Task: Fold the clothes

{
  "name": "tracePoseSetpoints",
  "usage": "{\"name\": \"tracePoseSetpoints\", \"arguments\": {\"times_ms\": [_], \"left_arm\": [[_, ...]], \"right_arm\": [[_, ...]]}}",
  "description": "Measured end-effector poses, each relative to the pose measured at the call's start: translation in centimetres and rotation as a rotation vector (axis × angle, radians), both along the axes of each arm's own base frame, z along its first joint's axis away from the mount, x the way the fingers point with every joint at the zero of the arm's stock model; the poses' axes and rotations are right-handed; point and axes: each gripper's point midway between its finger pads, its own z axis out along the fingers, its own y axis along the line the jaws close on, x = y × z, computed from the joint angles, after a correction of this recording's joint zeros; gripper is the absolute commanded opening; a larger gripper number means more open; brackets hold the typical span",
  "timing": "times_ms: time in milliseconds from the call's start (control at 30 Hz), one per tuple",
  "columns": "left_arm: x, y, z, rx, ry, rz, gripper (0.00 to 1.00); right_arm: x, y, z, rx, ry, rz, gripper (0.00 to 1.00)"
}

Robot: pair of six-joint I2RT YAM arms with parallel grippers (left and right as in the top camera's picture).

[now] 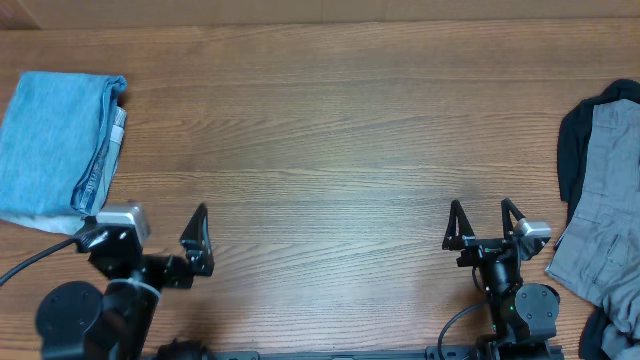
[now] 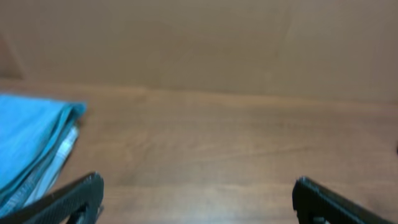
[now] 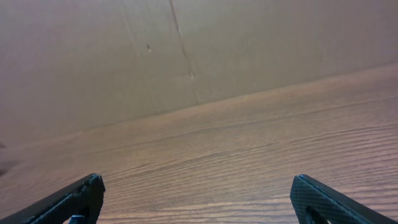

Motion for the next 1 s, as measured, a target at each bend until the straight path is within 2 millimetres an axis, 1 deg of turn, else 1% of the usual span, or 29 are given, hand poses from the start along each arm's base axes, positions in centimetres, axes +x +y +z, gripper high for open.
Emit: {"name": "tracePoseSetpoints", "arguments": {"times_ms": [33, 133, 367, 400, 467, 500, 533, 633, 700, 833, 933, 1000], "left_arm": [[0.9, -0.2, -1.0, -0.002, -0.032, -0.019, 1.00], [2.3, -0.7, -1.7, 0.003, -0.142, -0.058, 1.00], [3.2, -1.1, -2.5, 0.035, -0.388, -0.091, 1.00], [3.2, -1.1, -2.4, 0.045, -0.451, -0.089, 1.00], [3.3, -0.9, -2.2, 0.056, -0.520, -0.077, 1.00], [3.5, -0.6, -3.0, 0.060, -0.540, -0.063, 1.00], [3.6, -0.4, -3.5, 0.059, -0.535, -0.052, 1.00], [4.3, 1.0, -6.2, 0.027, -0.492, 0.031, 1.00], [4.2, 1.6, -7.2, 0.005, -0.488, 0.081, 1.00], [3.6, 2.7, -7.5, -0.029, -0.520, 0.166, 1.00], [3.5, 3.8, -8.6, -0.039, -0.518, 0.229, 1.00], [3.6, 4.1, -9.4, -0.045, -0.502, 0.249, 1.00]], "right_arm": [[0.0, 0.0, 0.0, 0.000, 0.001, 0.000, 1.00], [0.0, 0.0, 0.0, 0.000, 0.001, -0.001, 1.00], [0.0, 0.0, 0.0, 0.000, 0.000, -0.001, 1.00], [0.0, 0.0, 0.0, 0.000, 0.001, -0.001, 1.00], [0.0, 0.0, 0.0, 0.000, 0.000, 0.000, 1.00], [0.0, 0.0, 0.0, 0.000, 0.001, -0.001, 1.00], [0.0, 0.0, 0.0, 0.000, 0.001, -0.001, 1.00], [0.0, 0.0, 0.0, 0.000, 0.000, -0.001, 1.00], [0.0, 0.0, 0.0, 0.000, 0.001, -0.001, 1.00], [0.0, 0.0, 0.0, 0.000, 0.000, -0.001, 1.00], [0.0, 0.0, 0.0, 0.000, 0.000, -0.001, 1.00], [0.0, 0.0, 0.0, 0.000, 0.000, 0.000, 1.00]]}}
